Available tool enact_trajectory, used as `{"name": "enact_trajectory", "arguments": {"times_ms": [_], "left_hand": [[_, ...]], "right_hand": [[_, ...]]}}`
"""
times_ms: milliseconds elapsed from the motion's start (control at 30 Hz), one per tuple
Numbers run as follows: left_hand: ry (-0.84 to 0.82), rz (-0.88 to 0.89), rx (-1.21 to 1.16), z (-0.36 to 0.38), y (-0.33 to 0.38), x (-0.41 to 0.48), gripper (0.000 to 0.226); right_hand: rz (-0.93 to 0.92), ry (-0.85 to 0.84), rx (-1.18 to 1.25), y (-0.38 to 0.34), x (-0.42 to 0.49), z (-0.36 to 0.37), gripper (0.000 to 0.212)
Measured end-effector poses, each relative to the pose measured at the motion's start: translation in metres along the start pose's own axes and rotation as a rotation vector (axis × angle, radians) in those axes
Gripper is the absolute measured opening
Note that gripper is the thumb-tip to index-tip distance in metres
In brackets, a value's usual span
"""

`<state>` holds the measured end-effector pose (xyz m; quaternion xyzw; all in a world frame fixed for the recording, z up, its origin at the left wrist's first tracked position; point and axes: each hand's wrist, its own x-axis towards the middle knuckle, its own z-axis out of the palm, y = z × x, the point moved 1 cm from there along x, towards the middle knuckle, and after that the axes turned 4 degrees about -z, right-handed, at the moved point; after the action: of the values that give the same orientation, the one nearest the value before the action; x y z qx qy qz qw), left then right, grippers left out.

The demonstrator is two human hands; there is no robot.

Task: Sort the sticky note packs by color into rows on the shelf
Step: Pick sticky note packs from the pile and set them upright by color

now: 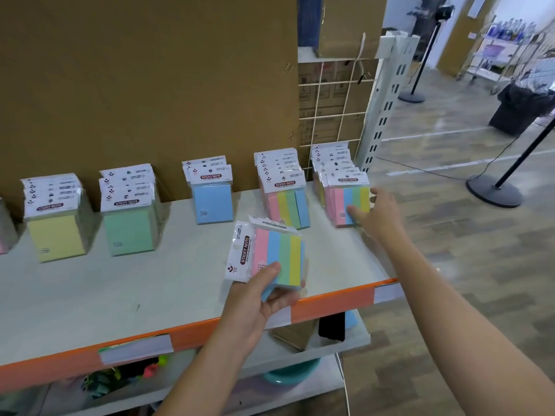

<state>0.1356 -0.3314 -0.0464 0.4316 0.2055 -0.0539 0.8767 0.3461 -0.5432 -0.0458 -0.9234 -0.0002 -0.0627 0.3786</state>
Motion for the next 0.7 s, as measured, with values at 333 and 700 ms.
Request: {"name": "enact_trajectory", "arguments": {"times_ms": [333, 700], "left_hand": [[-0.029, 0.019, -0.025, -0.003, -0.001, 0.001, 0.056], [-0.034, 0.106, 0.033, 0.0, -0.004, -0.005, 0.061]], "right_hand": [[-0.117, -0.021, -0.064, -0.006, -0.023, 0.014, 0.073], [-0.197, -0.457, 0.35, -0.053, -0.145, 0.018, 0.003]]}}
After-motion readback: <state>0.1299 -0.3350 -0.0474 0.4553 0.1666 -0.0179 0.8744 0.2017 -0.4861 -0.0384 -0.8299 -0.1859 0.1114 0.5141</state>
